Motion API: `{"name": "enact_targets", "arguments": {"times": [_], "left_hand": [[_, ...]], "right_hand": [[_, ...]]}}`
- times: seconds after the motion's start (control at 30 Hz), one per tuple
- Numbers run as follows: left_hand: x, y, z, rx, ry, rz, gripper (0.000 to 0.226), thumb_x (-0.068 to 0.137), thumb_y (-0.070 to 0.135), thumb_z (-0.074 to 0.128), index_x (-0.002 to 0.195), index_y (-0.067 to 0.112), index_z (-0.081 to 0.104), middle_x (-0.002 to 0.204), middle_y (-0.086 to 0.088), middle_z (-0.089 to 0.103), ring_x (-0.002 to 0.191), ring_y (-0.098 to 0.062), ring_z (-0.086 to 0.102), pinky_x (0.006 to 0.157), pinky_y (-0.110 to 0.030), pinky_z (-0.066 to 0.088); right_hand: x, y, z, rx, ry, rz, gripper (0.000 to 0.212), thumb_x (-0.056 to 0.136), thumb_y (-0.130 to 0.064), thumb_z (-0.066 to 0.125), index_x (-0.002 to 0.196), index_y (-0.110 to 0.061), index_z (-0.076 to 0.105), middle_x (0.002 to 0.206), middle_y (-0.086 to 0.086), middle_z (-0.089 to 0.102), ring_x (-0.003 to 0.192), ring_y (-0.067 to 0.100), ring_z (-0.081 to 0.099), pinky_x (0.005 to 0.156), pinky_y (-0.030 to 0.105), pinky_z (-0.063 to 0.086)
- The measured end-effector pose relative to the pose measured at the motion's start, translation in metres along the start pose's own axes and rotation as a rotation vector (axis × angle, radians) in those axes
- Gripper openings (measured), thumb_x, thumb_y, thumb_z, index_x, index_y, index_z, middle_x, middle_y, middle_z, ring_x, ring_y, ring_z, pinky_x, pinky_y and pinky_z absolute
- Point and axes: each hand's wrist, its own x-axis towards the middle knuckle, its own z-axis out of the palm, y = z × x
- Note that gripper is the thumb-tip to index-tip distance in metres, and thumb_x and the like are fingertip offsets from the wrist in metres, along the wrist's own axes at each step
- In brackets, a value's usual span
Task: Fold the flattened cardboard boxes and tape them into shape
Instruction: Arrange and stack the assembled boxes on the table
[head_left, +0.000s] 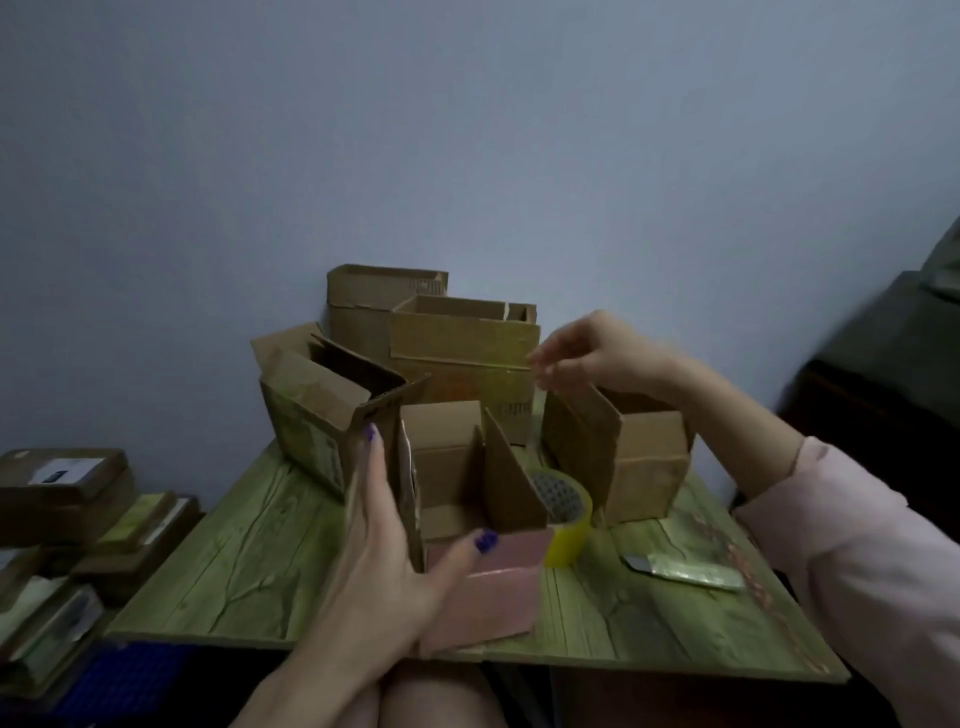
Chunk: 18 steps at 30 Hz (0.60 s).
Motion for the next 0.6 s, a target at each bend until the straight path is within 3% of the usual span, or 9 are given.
{"name": "enact_targets", "arguments": {"times": [0.07, 0.13, 0.23, 0.33, 0.4, 0.47, 0.6], "left_hand": [[0.023, 0.024, -0.023, 0.051, 0.164, 0.137, 0.106, 0.058, 0.094, 0.023, 0.142, 0.043, -0.015, 0.138, 0.044, -0.022, 0.139, 0.009, -0.01, 0.111, -0.021, 0.001], [0.068, 0.039, -0.041, 0.123, 0.2, 0.174, 0.095, 0.073, 0.083, 0.024, 0.149, 0.032, -0.003, 0.149, 0.032, -0.013, 0.14, 0.007, -0.009, 0.112, -0.021, 0.001], [0.164, 0.051, -0.059, 0.268, 0.019, -0.033, 0.082, 0.09, 0.057, 0.045, 0.151, 0.016, 0.007, 0.159, -0.001, 0.005, 0.145, -0.018, 0.01, 0.117, -0.039, 0.016], [0.238, 0.047, -0.065, 0.44, -0.131, -0.249, 0.082, 0.092, 0.041, 0.054, 0.148, 0.002, 0.009, 0.155, -0.017, 0.018, 0.139, -0.032, 0.027, 0.109, -0.037, 0.031], [0.273, 0.032, -0.064, 0.462, -0.235, -0.353, 0.072, 0.093, 0.034, 0.055, 0.146, 0.001, 0.019, 0.153, -0.017, 0.022, 0.136, -0.034, 0.033, 0.107, -0.04, 0.037], [0.295, 0.015, -0.059, 0.321, -0.347, -0.473, 0.065, 0.093, 0.028, 0.056, 0.146, 0.005, 0.025, 0.154, -0.015, 0.023, 0.133, -0.035, 0.037, 0.105, -0.043, 0.041], [0.331, -0.007, -0.041, 0.141, -0.386, -0.538, 0.066, 0.091, 0.02, 0.059, 0.146, 0.007, 0.025, 0.155, -0.014, 0.019, 0.134, -0.034, 0.038, 0.104, -0.04, 0.043]], "right_hand": [[0.028, 0.0, -0.017, 0.016, 0.072, 0.026, 0.021, 0.088, -0.003, 0.062, 0.108, -0.003, 0.066, 0.1, 0.011, 0.071, 0.084, 0.012, 0.068, 0.073, 0.022, 0.058], [0.059, 0.005, -0.025, -0.017, 0.096, 0.083, 0.022, 0.088, -0.006, 0.063, 0.11, -0.005, 0.066, 0.106, 0.014, 0.069, 0.086, 0.017, 0.066, 0.072, 0.028, 0.058], [0.1, 0.015, -0.021, -0.2, 0.007, 0.221, 0.036, 0.087, -0.02, 0.067, 0.121, -0.01, 0.061, 0.123, 0.012, 0.06, 0.107, 0.027, 0.059, 0.079, 0.035, 0.056], [0.125, 0.026, -0.008, -0.341, -0.154, 0.336, 0.056, 0.084, -0.026, 0.07, 0.135, -0.016, 0.049, 0.133, 0.007, 0.048, 0.12, 0.031, 0.049, 0.087, 0.042, 0.053], [0.138, 0.038, -0.002, -0.299, -0.174, 0.376, 0.056, 0.081, -0.023, 0.073, 0.132, -0.014, 0.05, 0.122, 0.008, 0.052, 0.11, 0.03, 0.055, 0.083, 0.041, 0.055], [0.149, 0.05, 0.001, -0.252, -0.148, 0.373, 0.042, 0.077, -0.017, 0.077, 0.114, -0.009, 0.058, 0.101, 0.01, 0.059, 0.092, 0.029, 0.064, 0.074, 0.038, 0.058], [0.166, 0.068, -0.008, -0.266, -0.064, 0.39, 0.033, 0.067, -0.014, 0.085, 0.088, 0.0, 0.064, 0.079, 0.014, 0.068, 0.076, 0.027, 0.071, 0.067, 0.034, 0.06]]}}
